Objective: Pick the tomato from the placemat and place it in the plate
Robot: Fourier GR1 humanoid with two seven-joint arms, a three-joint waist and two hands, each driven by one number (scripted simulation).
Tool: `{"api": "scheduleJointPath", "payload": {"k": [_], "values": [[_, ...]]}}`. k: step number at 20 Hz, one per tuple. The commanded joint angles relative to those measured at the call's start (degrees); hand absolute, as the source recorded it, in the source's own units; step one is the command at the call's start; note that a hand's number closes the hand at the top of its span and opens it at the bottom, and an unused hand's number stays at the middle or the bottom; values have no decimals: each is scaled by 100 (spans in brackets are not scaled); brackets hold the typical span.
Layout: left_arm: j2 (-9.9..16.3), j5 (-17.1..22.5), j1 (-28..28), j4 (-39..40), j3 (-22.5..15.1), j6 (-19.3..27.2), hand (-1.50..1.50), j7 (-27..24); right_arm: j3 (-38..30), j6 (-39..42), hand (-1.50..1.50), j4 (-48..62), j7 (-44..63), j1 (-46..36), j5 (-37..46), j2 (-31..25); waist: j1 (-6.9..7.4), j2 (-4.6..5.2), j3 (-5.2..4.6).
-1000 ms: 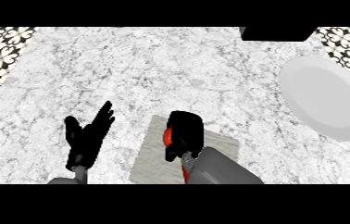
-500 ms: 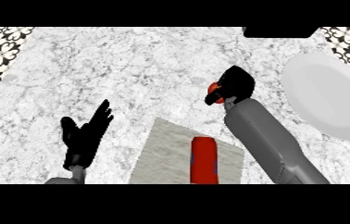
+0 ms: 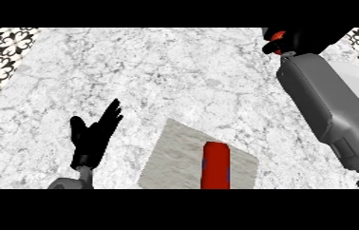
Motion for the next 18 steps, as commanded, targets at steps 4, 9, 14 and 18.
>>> {"api": "scheduleJointPath", "payload": {"k": [4,9,14,18], "values": [[49,-5,-46,-59,20,-4,0,78,-544,-1515,150,632,1699,-458,1040,-419,49,-5,16],[32,-33,-7,-32,17,61,0,152,-995,-2157,150,721,1875,-428,1528,-625,-124,-65,24],[38,-13,9,46,99,71,0,53,-1405,-2769,150,936,1932,-122,2113,-726,-171,-32,17],[15,13,198,74,111,79,0,9,-1741,-3046,150,1140,1990,314,2644,-853,-301,-95,10]]}}
